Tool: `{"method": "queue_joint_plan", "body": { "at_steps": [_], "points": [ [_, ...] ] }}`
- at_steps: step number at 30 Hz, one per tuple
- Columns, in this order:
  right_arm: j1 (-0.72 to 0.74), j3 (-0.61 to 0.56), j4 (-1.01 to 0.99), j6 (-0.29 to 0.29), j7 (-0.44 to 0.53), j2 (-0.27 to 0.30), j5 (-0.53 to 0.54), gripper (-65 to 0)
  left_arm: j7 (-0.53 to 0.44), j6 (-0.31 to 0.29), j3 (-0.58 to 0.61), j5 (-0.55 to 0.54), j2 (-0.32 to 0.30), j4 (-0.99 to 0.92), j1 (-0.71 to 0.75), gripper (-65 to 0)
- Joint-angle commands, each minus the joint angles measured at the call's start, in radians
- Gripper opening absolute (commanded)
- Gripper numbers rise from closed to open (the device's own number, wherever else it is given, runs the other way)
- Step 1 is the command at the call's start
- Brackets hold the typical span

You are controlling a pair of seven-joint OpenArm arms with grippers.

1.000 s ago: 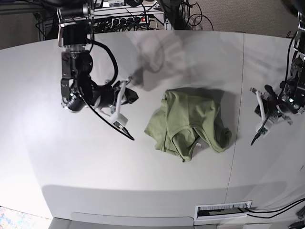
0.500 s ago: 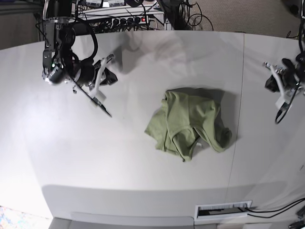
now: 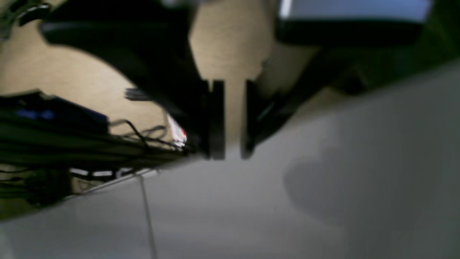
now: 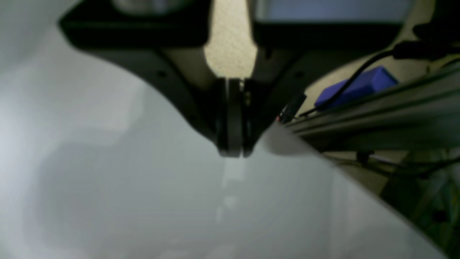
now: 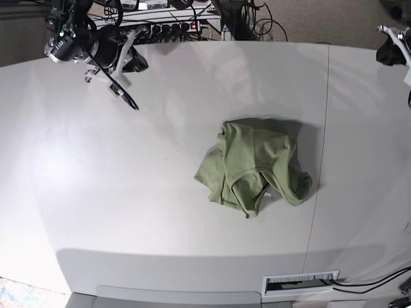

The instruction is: Fold the T-shirt properly

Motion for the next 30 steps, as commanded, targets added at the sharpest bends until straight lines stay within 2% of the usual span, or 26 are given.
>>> {"method": "queue_joint_plan", "body": {
  "at_steps": [1,4,7,11,14,18,23,26,28,30],
  "points": [
    [-0.029,0.014,0.03,0.001,0.01,0.009,0.016,-65.0,-0.002,-0.018,-0.034,-0.03,0.007,0.008,0.033,-57.5],
    [-0.108,0.037,0.049,0.001,0.012,0.009,0.016,-65.0,0.028,-0.062,-0.074,-0.06,0.069,0.008,0.098,-57.5],
    [-0.18,0.055,0.048,0.001,0.024,0.009,0.016,-65.0,0.036,-0.078,-0.074,-0.073,0.114,0.008,0.157,-57.5],
    [-0.283,0.056,0.048,0.001,0.069,0.009,-0.005,-65.0,0.035,-0.078,-0.074,-0.081,0.168,0.007,0.224,-57.5],
    [-0.362,0.056,0.048,0.001,0.117,0.009,-0.067,-65.0,0.035,-0.078,-0.074,-0.081,0.195,0.003,0.26,-57.5],
    [-0.486,0.056,0.048,0.001,0.238,0.008,-0.185,-65.0,0.035,-0.078,-0.072,-0.081,0.205,0.003,0.301,-57.5],
    [-0.588,0.056,0.013,0.001,0.286,0.006,-0.252,-65.0,0.014,-0.078,-0.026,-0.08,0.205,-0.063,0.316,-57.5],
    [-0.581,0.056,-0.12,0.001,0.363,0.006,-0.312,-65.0,-0.048,-0.078,0.043,-0.055,0.205,-0.163,0.295,-57.5],
    [-0.546,0.056,-0.244,0.001,0.426,0.006,-0.351,-65.0,-0.099,-0.078,0.097,0.011,0.204,-0.244,0.253,-57.5],
    [-0.485,0.056,-0.377,0.001,0.444,0.007,-0.373,-65.0,-0.13,-0.078,0.156,0.08,0.204,-0.332,0.196,-57.5]
  ]
}}
